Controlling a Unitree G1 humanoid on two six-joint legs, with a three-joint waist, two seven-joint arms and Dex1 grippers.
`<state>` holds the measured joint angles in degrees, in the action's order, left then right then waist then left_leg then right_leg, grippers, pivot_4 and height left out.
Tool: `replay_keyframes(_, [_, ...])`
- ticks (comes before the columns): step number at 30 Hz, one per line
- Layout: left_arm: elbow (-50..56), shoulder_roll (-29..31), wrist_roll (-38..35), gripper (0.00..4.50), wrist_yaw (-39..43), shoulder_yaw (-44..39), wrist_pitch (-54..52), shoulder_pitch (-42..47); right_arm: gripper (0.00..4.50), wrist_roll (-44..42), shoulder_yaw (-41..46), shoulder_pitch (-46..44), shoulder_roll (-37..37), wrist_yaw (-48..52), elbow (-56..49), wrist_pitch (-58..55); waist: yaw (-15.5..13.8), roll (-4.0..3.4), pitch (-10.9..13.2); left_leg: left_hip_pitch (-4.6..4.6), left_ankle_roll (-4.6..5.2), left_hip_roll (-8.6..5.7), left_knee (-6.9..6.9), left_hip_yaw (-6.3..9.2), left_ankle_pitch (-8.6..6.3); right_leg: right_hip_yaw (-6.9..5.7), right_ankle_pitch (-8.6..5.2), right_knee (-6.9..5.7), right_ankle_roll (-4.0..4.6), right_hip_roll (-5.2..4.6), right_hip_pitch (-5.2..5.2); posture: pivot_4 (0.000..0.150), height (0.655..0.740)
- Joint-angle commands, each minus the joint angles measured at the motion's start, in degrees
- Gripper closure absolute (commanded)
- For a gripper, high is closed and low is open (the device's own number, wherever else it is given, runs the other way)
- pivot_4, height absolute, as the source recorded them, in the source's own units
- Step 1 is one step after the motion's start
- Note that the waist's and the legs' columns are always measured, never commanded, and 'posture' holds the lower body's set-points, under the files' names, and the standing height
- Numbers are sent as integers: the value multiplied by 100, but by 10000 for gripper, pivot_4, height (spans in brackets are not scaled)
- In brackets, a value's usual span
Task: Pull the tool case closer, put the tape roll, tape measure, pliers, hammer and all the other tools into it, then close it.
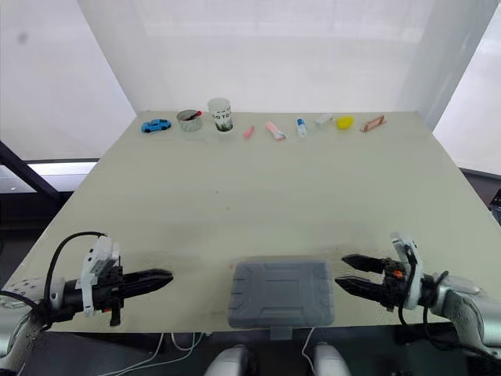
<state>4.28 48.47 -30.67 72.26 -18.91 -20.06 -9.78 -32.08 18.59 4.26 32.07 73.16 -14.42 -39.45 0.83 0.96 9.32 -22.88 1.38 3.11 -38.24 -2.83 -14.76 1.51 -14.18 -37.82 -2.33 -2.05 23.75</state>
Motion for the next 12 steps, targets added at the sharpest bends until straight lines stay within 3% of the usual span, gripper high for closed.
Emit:
replay_keyframes(1, [-187, -118, 199, 24095, -376, -265, 438, 73, 0, 394, 529, 490, -75, -273, -25, 1583, -11, 1, 2, 0, 0, 1, 0, -3, 0, 2, 1, 0, 0, 1, 2, 1500, 7400])
replay_keyframes(6, [-206, -229, 301, 773, -738, -306, 588, 108, 0, 711, 832, 964, -88, -579, 371, 2944, -13, 5, 1, 1, 0, 2, 0, -2, 0, 2, 0, -1, 0, 2, -1, 1500, 7400])
replay_keyframes(12, [-133, -317, 426, 254, -942, -243, 810, -10, 0, 634, 1004, 1254, -68, -867, 742, 3548, -4, 5, 1, 3, 0, 6, 0, -4, 0, 5, 1, -2, 4, 3, 0, 1500, 7400])
